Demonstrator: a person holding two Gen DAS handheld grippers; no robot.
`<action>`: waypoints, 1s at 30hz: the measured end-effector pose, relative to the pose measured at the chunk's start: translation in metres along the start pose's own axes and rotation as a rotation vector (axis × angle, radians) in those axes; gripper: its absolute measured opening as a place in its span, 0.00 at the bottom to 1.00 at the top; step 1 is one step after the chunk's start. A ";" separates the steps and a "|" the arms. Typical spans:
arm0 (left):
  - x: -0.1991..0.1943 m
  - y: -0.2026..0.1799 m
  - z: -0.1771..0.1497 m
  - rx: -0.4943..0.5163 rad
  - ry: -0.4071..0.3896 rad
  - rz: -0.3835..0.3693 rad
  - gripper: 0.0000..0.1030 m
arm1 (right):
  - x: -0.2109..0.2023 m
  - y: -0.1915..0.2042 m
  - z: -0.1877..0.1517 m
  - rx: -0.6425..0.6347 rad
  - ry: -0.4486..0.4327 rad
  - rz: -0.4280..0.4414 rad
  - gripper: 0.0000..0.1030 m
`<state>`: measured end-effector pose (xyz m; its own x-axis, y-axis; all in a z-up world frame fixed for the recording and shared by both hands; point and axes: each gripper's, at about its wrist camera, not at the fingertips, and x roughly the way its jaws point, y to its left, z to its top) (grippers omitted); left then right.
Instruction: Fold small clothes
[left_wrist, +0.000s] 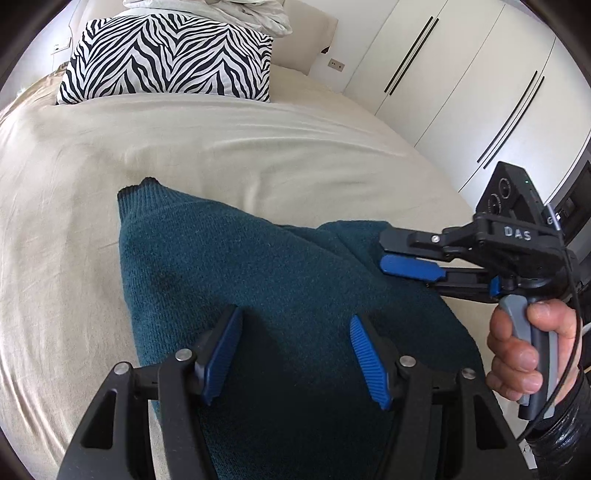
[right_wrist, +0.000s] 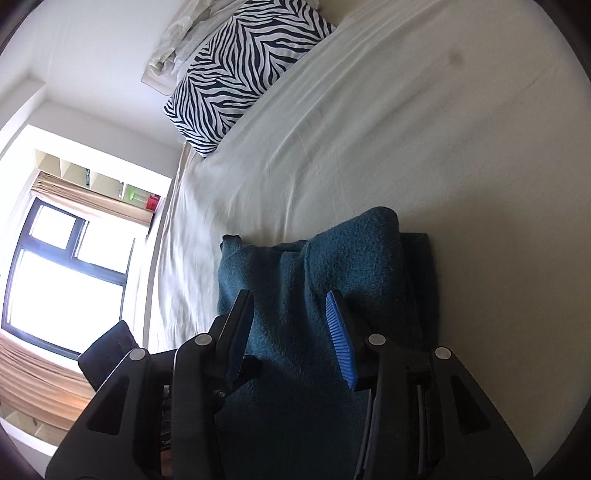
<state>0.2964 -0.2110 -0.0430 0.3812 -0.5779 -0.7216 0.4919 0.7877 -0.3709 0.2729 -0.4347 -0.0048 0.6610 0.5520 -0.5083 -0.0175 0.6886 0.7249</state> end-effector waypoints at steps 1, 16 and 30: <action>0.002 0.000 0.000 0.004 0.003 0.006 0.61 | 0.003 -0.011 0.002 0.011 -0.009 0.010 0.24; -0.047 -0.022 -0.006 -0.005 0.001 0.074 0.56 | -0.079 0.014 -0.058 -0.138 -0.083 0.039 0.13; -0.078 -0.049 -0.065 0.077 -0.020 0.169 0.55 | -0.102 -0.020 -0.138 -0.129 -0.043 0.012 0.26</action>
<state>0.1921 -0.1908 -0.0069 0.4790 -0.4435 -0.7576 0.4777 0.8557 -0.1988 0.1021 -0.4399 -0.0312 0.6917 0.5415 -0.4777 -0.1198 0.7385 0.6635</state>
